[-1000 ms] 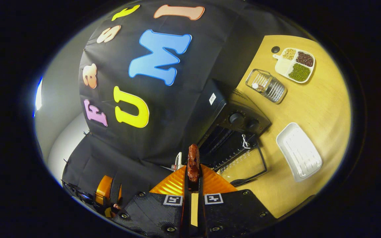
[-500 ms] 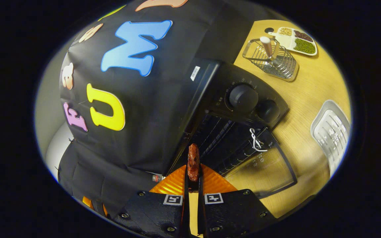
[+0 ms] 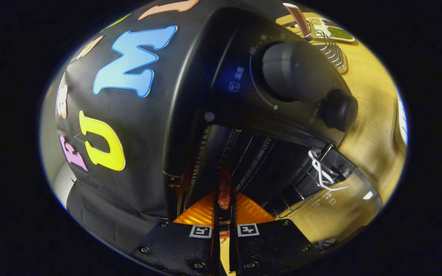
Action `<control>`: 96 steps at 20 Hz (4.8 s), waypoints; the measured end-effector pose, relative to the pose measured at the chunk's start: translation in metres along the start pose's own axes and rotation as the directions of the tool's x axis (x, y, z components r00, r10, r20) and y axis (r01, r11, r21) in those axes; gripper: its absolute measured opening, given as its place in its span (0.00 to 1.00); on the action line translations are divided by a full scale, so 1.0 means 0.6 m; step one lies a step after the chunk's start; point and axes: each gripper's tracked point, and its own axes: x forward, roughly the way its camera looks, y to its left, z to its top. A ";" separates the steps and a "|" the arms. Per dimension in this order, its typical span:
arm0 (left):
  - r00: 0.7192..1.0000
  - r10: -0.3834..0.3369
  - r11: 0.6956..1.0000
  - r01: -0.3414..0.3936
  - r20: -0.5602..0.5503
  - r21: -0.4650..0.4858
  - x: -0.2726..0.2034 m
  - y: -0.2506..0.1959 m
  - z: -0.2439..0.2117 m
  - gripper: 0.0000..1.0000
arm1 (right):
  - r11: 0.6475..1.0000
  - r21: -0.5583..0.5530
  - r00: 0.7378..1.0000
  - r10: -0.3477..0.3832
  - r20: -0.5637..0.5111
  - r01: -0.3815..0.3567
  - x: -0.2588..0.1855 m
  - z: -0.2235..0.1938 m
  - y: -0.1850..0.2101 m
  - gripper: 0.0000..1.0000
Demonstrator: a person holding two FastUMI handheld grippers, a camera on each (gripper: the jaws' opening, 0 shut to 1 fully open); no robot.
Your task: Open the electric oven with the left hand, put the food in, and close the electric oven.
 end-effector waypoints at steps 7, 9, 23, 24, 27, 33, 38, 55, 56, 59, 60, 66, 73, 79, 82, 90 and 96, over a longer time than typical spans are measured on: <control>1.000 0.005 1.000 -0.005 -0.023 -0.015 0.010 -0.002 -0.014 0.95 | 0.989 -0.090 0.993 -0.116 0.029 0.119 0.015 0.010 -0.022 0.16; 1.000 -0.009 0.999 0.008 -0.012 -0.033 0.011 -0.013 -0.009 1.00 | 0.969 -0.179 0.985 -0.169 0.019 0.170 0.004 0.012 -0.032 0.26; 0.988 -0.152 0.987 0.154 0.035 -0.052 0.028 -0.166 0.015 0.99 | 0.625 -0.748 0.971 -0.076 0.225 0.222 -0.322 0.116 0.099 0.90; 0.986 -0.162 0.985 0.164 0.043 -0.055 0.031 -0.179 0.018 0.99 | 0.587 -0.779 0.967 -0.031 0.251 0.221 -0.350 0.130 0.128 0.90; 0.981 -0.185 0.981 0.188 0.060 -0.049 0.036 -0.212 0.033 0.99 | 0.511 -0.827 0.943 0.086 0.323 0.236 -0.423 0.172 0.216 0.90; 0.975 -0.180 0.982 0.185 0.132 -0.027 0.032 -0.241 0.094 0.90 | 0.465 -0.837 0.882 0.212 0.422 0.289 -0.523 0.226 0.315 0.89; 0.976 -0.164 0.985 0.169 0.142 -0.026 0.023 -0.264 0.097 0.90 | 0.428 -0.851 0.863 0.255 0.437 0.304 -0.563 0.245 0.335 0.89; 0.907 -0.144 0.989 0.147 -0.395 -0.022 0.069 -0.298 -0.287 0.95 | 0.420 -0.846 0.896 0.144 0.421 0.330 -0.559 0.267 0.251 0.89; 0.880 -0.127 0.990 0.139 -0.458 -0.008 0.064 -0.295 -0.320 0.95 | 0.426 -0.843 0.899 0.133 0.417 0.328 -0.560 0.265 0.244 0.90; 0.794 -0.123 0.990 0.141 -0.595 -0.017 0.060 -0.307 -0.404 0.95 | 0.439 -0.837 0.906 0.103 0.409 0.328 -0.563 0.263 0.223 0.90; 0.763 -0.129 0.989 0.143 -0.633 -0.030 0.056 -0.312 -0.429 0.91 | 0.435 -0.836 0.907 0.093 0.410 0.333 -0.565 0.265 0.215 0.90; 0.618 -0.132 0.984 0.176 -0.775 -0.026 0.047 -0.319 -0.532 1.00 | 0.396 -0.849 0.921 0.023 0.389 0.349 -0.569 0.256 0.169 0.90; 0.503 -0.121 0.985 0.164 -0.856 -0.042 0.057 -0.321 -0.607 0.96 | 0.392 -0.831 0.905 -0.010 0.424 0.394 -0.593 0.281 0.151 0.89; 0.468 -0.113 0.988 0.143 -0.876 -0.051 0.082 -0.319 -0.634 0.96 | 0.386 -0.818 0.893 -0.035 0.449 0.427 -0.610 0.296 0.140 0.89; 0.467 -0.107 0.988 0.149 -0.878 -0.042 0.095 -0.317 -0.640 1.00 | 0.374 -0.817 0.888 -0.043 0.457 0.439 -0.616 0.301 0.138 0.89; 0.460 -0.106 0.989 0.141 -0.881 -0.046 0.104 -0.316 -0.633 0.96 | 0.360 -0.831 0.896 -0.034 0.443 0.424 -0.605 0.295 0.151 0.90; 0.501 -0.118 0.988 0.142 -0.858 -0.053 0.095 -0.316 -0.604 0.95 | 0.361 -0.840 0.904 -0.023 0.426 0.405 -0.593 0.285 0.157 0.90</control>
